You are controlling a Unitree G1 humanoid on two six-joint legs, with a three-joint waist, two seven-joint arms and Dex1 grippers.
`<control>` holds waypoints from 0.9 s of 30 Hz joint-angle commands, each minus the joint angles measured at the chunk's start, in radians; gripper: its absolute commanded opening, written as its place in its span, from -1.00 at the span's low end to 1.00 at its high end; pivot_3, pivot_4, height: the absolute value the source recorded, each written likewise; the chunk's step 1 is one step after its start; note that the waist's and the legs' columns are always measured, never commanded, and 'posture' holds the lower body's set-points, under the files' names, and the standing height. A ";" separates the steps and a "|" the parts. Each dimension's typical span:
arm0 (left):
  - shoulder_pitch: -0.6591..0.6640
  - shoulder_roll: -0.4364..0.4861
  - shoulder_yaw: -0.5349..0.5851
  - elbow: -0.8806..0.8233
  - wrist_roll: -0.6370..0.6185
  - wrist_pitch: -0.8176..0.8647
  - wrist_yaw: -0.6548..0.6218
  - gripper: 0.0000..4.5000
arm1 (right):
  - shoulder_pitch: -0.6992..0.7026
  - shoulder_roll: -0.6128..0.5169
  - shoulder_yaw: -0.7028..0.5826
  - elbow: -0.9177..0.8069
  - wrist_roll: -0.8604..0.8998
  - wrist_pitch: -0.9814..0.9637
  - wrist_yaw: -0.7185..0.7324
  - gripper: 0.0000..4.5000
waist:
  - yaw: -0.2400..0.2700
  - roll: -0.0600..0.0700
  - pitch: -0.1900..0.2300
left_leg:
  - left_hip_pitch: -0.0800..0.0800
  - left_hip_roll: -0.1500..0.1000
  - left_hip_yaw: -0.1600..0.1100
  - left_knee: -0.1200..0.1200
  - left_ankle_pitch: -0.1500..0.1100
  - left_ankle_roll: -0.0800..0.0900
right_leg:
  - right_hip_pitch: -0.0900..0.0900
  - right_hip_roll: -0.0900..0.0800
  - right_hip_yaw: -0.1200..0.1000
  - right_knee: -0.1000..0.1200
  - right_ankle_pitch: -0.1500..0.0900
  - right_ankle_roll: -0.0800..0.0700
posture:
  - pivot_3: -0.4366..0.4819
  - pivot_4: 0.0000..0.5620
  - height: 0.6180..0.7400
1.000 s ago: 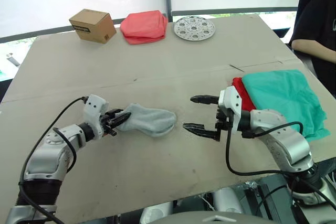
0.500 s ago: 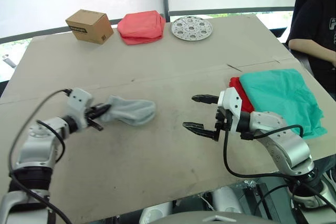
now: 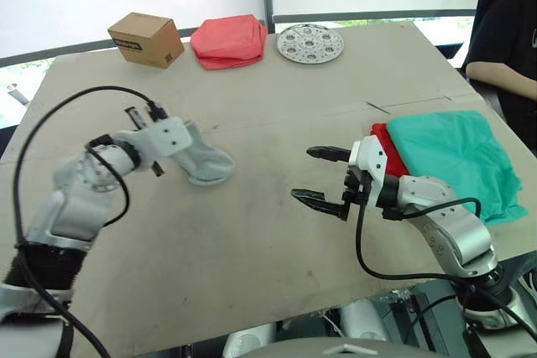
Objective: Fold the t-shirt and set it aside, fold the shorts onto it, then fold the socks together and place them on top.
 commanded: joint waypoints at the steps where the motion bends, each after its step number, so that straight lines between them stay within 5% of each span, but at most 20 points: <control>1: 0.021 -0.016 -0.011 -0.104 0.101 0.017 0.047 -0.99 | 0.002 -0.003 -0.028 -0.031 0.016 -0.011 -0.010 1.00 | -0.002 0.000 0.000 | 0.000 0.000 0.000 0.000 0.000 0.000 | 0.000 0.000 0.000 0.000 0.000 0.000 | -0.05 -0.47 1.00; 6: 0.129 -0.075 -0.020 -0.200 0.179 -0.009 0.113 -0.99 | 0.046 -0.021 -0.045 -0.068 0.019 -0.004 -0.029 1.00 | 0.000 0.000 0.000 | 0.000 0.001 0.001 0.000 0.000 0.000 | 0.000 0.000 0.001 0.000 0.000 0.000 | -0.05 -0.47 1.00; 11: 0.169 -0.137 0.047 -0.230 0.109 -0.044 0.113 -0.99 | 0.066 -0.032 -0.052 -0.079 0.020 0.004 -0.040 1.00 | 0.003 0.000 0.000 | 0.000 0.001 0.000 0.002 0.000 0.000 | 0.001 -0.001 0.000 0.000 0.000 0.000 | -0.05 -0.47 1.00; 19: -0.006 0.023 0.075 0.120 0.212 -0.274 0.249 -0.99 | 0.062 -0.037 -0.042 -0.073 0.025 0.011 -0.033 1.00 | 0.001 -0.001 -0.001 | 0.001 0.000 -0.001 0.002 0.000 0.000 | 0.001 0.000 -0.001 0.001 0.000 0.000 | -0.05 -0.47 1.00; 27: -0.015 0.033 0.036 0.162 0.276 -0.387 0.313 -0.99 | 0.067 -0.039 -0.043 -0.079 0.028 0.017 -0.036 1.00 | 0.001 -0.001 -0.001 | 0.000 -0.001 0.000 0.002 0.000 0.000 | 0.001 -0.001 -0.001 0.001 0.000 0.000 | -0.05 -0.47 1.00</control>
